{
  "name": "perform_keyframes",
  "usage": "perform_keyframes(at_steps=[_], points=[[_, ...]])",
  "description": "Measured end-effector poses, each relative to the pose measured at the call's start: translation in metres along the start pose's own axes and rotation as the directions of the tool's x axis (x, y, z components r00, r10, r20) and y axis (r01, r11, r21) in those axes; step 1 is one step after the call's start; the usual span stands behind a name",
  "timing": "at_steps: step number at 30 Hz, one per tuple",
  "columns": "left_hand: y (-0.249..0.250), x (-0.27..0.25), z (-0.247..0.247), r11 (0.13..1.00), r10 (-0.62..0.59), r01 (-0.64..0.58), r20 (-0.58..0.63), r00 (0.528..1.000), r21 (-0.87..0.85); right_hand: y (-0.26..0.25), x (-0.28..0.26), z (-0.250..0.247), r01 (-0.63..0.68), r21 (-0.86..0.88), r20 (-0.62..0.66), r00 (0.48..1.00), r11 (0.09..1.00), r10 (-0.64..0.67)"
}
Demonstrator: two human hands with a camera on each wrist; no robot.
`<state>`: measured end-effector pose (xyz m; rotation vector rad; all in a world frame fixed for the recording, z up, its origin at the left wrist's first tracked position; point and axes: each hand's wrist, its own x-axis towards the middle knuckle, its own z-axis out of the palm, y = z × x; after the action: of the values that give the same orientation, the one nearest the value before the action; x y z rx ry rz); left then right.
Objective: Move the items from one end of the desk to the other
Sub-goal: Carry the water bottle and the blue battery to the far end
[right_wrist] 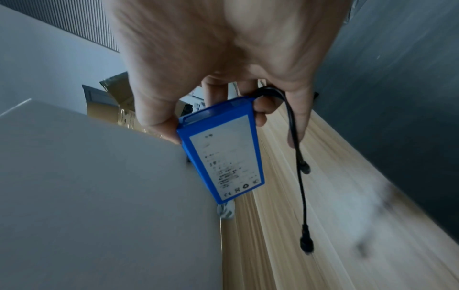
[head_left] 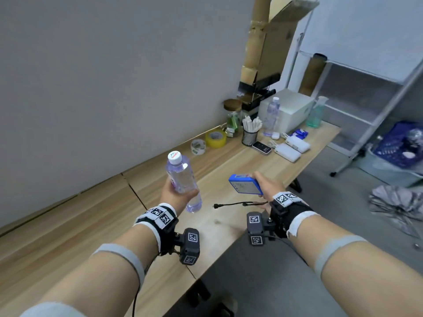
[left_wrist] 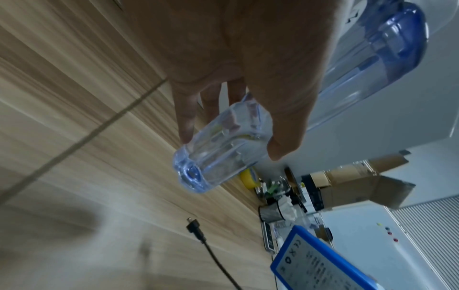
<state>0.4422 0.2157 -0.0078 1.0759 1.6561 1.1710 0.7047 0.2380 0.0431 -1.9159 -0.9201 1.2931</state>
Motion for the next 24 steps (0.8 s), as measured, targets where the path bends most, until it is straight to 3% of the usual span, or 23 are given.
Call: perform_keyframes(at_steps=[2, 7, 11, 16, 24], points=[[0.003, 0.025, 0.026, 1.0, -0.002, 0.002, 0.011, 1.0, -0.005, -0.01, 0.027, -0.009, -0.002, 0.058, -0.029, 1.0, 0.998, 0.003], [0.001, 0.101, 0.09, 0.999, -0.03, 0.03, 0.017, 0.999, -0.022, -0.042, 0.11, -0.023, 0.087, -0.076, -0.048, 0.995, 0.993, -0.091], [-0.002, 0.153, 0.127, 0.997, -0.074, 0.074, -0.015, 0.997, -0.001, -0.071, 0.171, -0.028, 0.088, -0.174, -0.003, 0.996, 0.981, -0.09], [0.002, 0.192, 0.152, 0.987, -0.154, 0.158, -0.078, 0.985, 0.037, -0.106, 0.235, -0.026, 0.094, -0.066, 0.013, 0.996, 0.993, -0.093], [0.027, 0.244, 0.175, 0.976, -0.199, 0.212, -0.2, 0.959, 0.048, -0.189, 0.313, 0.0, 0.247, -0.015, 0.128, 0.961, 0.969, -0.244]])
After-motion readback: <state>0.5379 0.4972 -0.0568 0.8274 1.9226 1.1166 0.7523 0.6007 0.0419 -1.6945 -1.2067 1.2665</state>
